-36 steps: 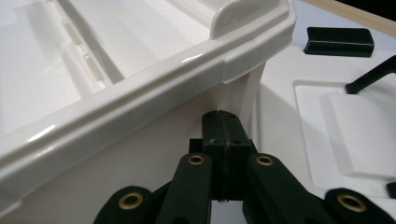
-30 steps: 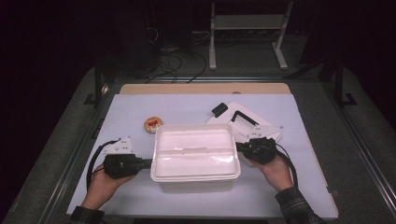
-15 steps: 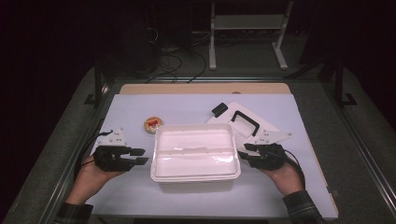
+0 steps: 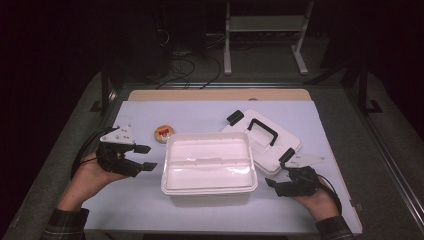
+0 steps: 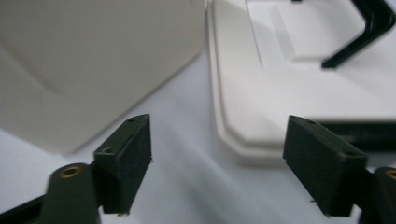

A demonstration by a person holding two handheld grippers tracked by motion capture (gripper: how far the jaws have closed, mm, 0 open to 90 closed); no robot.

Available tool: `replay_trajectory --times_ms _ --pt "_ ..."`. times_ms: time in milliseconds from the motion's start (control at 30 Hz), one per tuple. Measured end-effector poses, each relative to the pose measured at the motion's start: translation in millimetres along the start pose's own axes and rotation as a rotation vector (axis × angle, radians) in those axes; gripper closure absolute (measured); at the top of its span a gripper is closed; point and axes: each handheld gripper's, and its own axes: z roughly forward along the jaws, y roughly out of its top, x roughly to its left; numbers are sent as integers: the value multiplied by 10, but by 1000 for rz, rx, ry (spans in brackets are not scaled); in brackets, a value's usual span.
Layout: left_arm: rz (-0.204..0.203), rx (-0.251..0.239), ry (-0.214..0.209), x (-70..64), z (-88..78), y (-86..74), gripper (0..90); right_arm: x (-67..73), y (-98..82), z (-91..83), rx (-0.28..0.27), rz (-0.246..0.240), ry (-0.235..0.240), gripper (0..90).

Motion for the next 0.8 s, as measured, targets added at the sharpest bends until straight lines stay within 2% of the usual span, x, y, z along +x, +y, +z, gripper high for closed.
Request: replay_trajectory --times_ms 133,200,300,367,467,700,800 --pt "33 0 1 -16 -2 148 298 -17 -146 -20 29 23 -6 144" --pt "52 12 -9 -27 25 226 270 -19 -242 8 64 24 -26 138" --pt "80 23 -32 -52 87 351 249 -25 -295 38 81 16 -43 129" --pt "104 34 -47 -70 140 440 245 -34 -340 70 82 12 -48 100" --pt "137 61 -70 -93 223 576 246 -33 -383 126 87 -4 -81 83" --pt "195 117 -107 -123 370 830 250 -63 -434 142 52 11 -67 63" --pt "222 138 -126 -155 444 901 252 -81 -433 150 57 30 -53 63"
